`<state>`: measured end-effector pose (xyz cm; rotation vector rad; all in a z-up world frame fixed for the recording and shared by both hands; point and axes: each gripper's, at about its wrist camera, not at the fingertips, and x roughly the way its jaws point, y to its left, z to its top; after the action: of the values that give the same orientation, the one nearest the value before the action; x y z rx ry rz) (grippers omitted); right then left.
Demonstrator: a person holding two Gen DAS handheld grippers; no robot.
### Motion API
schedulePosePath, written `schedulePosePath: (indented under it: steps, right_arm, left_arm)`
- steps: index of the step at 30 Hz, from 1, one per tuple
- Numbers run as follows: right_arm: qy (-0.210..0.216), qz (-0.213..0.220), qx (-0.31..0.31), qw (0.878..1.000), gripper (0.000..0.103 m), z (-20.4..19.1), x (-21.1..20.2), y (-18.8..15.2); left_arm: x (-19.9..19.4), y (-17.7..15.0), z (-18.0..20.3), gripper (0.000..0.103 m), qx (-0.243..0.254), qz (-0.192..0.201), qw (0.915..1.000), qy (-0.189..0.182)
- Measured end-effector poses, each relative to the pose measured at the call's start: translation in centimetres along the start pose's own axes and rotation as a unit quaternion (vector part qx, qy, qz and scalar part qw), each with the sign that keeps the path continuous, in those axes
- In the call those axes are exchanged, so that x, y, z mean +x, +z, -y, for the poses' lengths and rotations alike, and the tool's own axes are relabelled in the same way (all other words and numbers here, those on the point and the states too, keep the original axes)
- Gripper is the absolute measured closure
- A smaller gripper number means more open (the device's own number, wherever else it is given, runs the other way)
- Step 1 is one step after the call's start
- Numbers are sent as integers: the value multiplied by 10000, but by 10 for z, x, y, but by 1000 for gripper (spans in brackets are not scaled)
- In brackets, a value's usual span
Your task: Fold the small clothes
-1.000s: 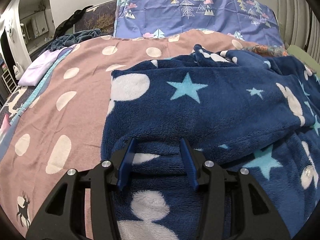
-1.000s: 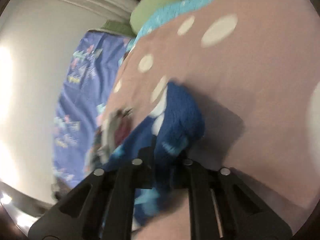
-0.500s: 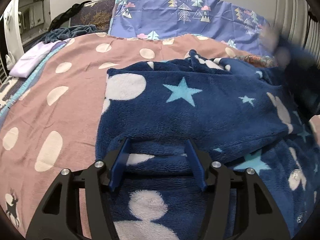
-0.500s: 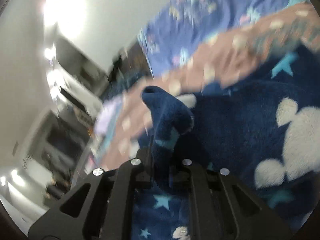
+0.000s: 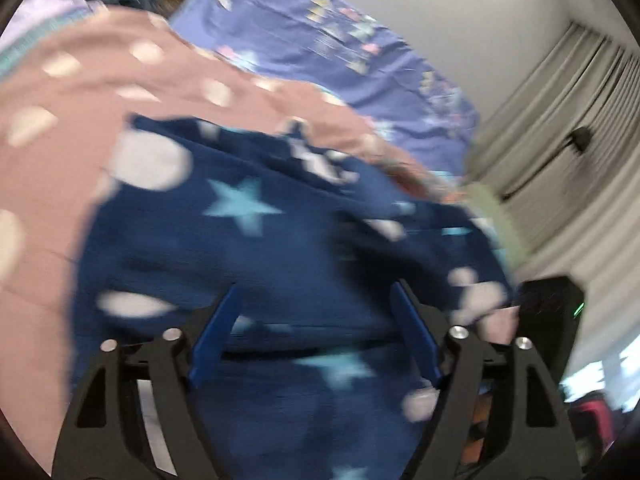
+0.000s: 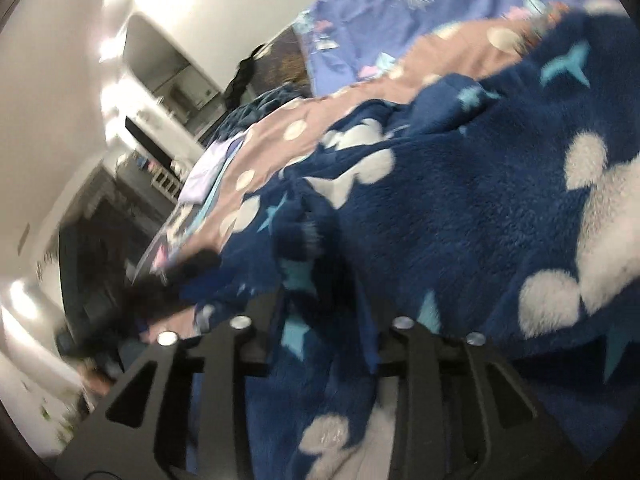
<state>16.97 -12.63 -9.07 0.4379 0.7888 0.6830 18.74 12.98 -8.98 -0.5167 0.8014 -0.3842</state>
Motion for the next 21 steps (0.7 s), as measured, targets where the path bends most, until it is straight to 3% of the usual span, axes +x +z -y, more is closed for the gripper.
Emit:
schedulePosePath:
  steps: [6,10,13,14,15,16,18,21]
  right_arm:
    - [-102,-21,-100,9999,67,4,-8,-13]
    - [-165,-36,-214,9996,63,1,-4,-15]
    - [-157,-49,-289,9994,60,-2,-2,-15]
    - [-154,-49,-292,9994,60,-2,-2,-15]
    - [-156,-36,-288,9995,60,-2,-3,-14]
    - [-166,-14,-292,9994,60,-2,-5,-14]
    - [-166,139,-363,9991,59,-4,-15,-13]
    - [-45,423,-353,9985,50,3,-34,-11]
  left_arm:
    - [57,-2,28,17,-188,-725,9963,-422]
    - [71,-3,39,17,-398,-828,9937,-645]
    - [80,-3,48,20,-263,-905,9948,-392]
    - [84,-3,52,41,-123,-911,9956,-197]
    - [87,-2,55,78,-4,-942,9955,-119]
    - [90,-1,57,88,59,-1061,9943,-101]
    - [80,10,60,93,136,-885,9960,-67]
    - [51,36,75,93,405,-459,9980,-140]
